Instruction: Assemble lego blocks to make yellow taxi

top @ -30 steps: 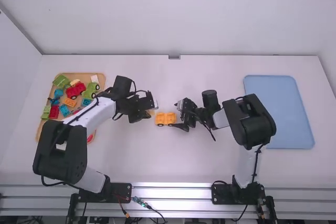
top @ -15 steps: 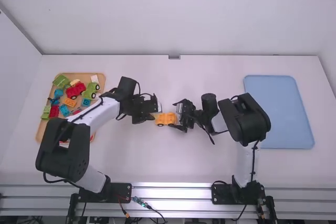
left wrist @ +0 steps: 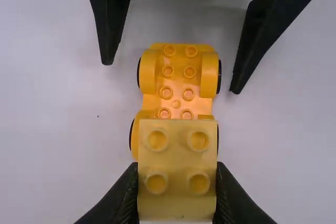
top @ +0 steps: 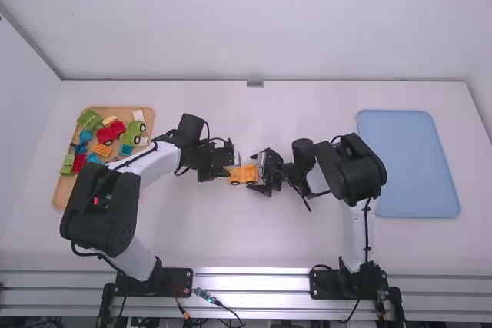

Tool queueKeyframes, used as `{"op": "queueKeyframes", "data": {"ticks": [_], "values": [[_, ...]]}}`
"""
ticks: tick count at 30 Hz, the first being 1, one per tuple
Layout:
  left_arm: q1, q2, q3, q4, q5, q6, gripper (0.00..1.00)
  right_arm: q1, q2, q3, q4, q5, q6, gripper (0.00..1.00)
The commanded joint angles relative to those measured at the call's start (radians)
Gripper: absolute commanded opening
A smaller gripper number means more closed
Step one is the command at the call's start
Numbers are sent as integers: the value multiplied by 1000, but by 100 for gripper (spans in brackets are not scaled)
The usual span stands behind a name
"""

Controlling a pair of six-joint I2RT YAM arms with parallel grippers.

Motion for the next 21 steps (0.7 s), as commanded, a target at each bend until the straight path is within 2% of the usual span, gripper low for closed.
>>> {"op": "queueKeyframes", "data": {"ticks": [1,8,16,21], "values": [[-9,44,34,6,30,11,1,14,9,-4,-10,-32,-33,93],[-10,99,97,-36,37,11,2,13,9,34,-93,-70,-100,80],[-22,115,97,-37,30,15,1,29,9,79,-171,-71,-121,82],[-23,115,97,-63,33,15,1,34,9,79,-153,-81,-117,82]]}}
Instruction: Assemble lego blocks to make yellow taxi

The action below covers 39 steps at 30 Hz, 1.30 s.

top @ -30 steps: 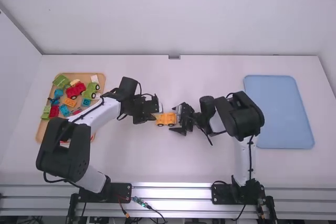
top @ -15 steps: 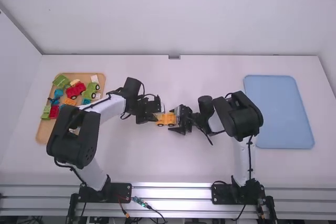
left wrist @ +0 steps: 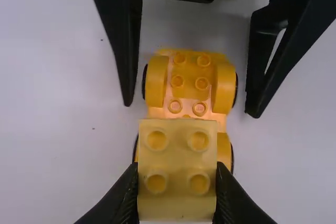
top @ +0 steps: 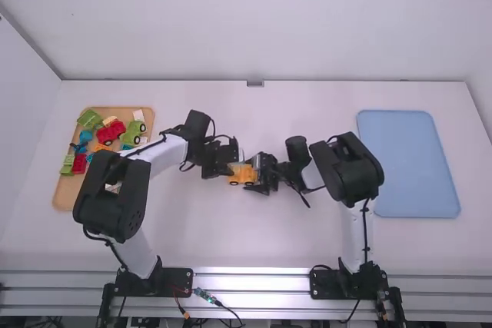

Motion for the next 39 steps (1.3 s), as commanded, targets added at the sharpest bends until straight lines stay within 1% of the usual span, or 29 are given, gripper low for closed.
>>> {"op": "queueKeyframes", "data": {"ticks": [1,5,8,10,13,17,24,31,34,37,39], "values": [[-6,12,9,-26,24,11,1,3,9,11,13,-38,7,82],[-6,12,9,-48,21,19,1,-9,9,16,20,-43,24,84],[-5,12,9,-81,21,82,1,-10,9,24,17,-66,26,84],[-7,12,9,-82,21,74,1,-5,9,29,13,-68,25,84],[-6,12,-1,-43,24,72,1,-3,9,32,13,-61,26,81],[-6,12,-22,29,12,17,2,-4,9,23,15,-61,26,78],[-14,12,-31,29,-3,18,1,-6,9,-2,17,-56,25,78],[-26,12,-24,27,-4,-8,1,-5,9,-9,6,-6,27,78],[-38,12,-25,33,-11,-8,1,-5,9,3,-32,-5,28,77],[-72,12,-24,35,-82,-23,1,-5,9,33,-108,-8,26,77],[-87,12,-25,51,-126,-60,1,-4,9,43,-124,-4,26,77]]}}
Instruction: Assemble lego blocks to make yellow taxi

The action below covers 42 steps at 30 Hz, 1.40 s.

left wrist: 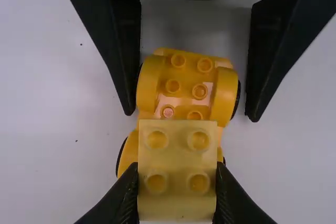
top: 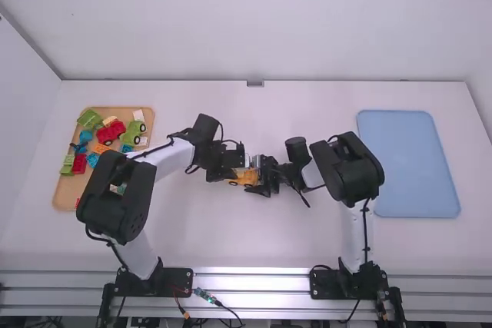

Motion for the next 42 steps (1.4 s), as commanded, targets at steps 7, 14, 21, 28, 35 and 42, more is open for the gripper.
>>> {"op": "queueKeyframes", "data": {"ticks": [7,14,21,28,35,42], "values": [[-19,12,-5,-13,-85,-9,1,3,9,34,-22,12,7,77],[-18,12,-5,-2,-84,9,1,3,9,22,-20,52,8,73],[-17,12,-5,-4,-86,31,2,3,9,21,-18,59,6,63],[-21,12,0,-6,-106,18,1,3,9,37,-25,53,7,67],[-15,12,78,-122,-109,9,1,3,9,40,-22,55,8,64],[25,12,76,-145,-29,31,1,3,9,42,-26,53,8,50]]}}
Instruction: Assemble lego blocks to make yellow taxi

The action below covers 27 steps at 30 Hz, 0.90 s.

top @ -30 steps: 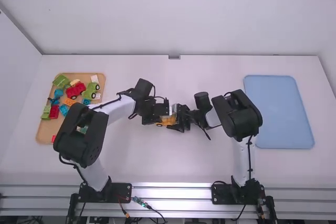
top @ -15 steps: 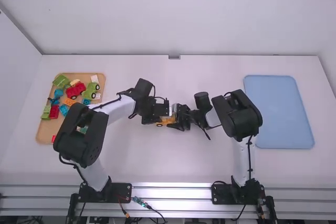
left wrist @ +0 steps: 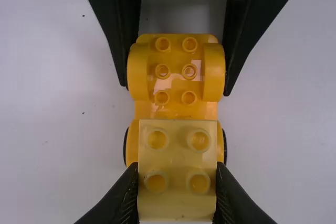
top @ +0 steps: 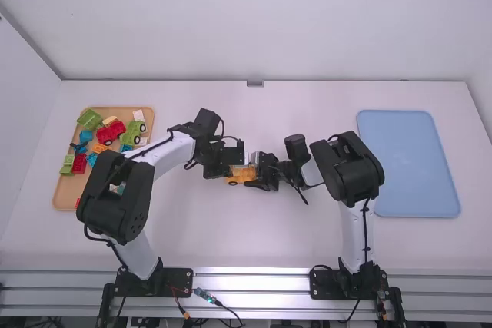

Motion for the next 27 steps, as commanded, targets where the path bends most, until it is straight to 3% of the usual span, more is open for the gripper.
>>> {"op": "queueKeyframes", "data": {"ticks": [1,27], "values": [[16,12,-8,10,55,11,1,3,9,18,-5,-2,3,50],[13,12,-117,162,61,-29,2,3,9,18,-4,-2,2,48]]}}
